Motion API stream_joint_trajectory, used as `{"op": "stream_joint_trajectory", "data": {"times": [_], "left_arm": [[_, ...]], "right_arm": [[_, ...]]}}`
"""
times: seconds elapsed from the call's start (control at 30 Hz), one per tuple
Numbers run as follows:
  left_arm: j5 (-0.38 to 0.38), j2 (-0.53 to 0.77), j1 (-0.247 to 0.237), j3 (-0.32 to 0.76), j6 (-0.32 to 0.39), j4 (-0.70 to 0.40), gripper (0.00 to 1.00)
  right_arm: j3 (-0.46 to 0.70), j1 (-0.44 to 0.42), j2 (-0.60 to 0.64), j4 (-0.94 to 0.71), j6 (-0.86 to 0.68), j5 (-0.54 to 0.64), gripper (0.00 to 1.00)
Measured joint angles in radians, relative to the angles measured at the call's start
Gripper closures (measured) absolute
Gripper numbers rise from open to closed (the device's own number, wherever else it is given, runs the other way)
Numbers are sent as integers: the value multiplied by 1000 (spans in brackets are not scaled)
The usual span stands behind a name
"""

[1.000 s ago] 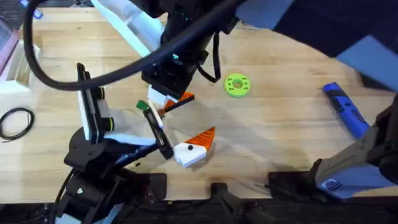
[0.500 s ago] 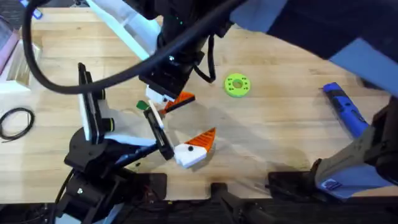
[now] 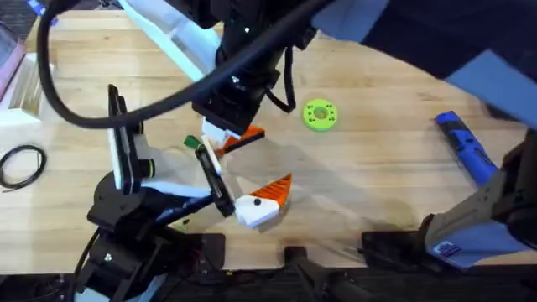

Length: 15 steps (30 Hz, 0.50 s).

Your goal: Pick up the gripper from the table and insert it into the empty holder that is missing its gripper. Then pick up a screw, insert it into the mounting hole, and use the screwdriver to tighten it. Finally, clean up the table by picking up the vegetable and placing it into the bucket.

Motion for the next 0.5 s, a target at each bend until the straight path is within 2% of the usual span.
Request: {"op": "stream_joint_trajectory", "data": {"times": [0.5], "left_arm": [[-2, 0, 0, 0, 0, 0, 7]], "right_arm": [[1, 0, 0, -23, 0, -4, 995]]}}
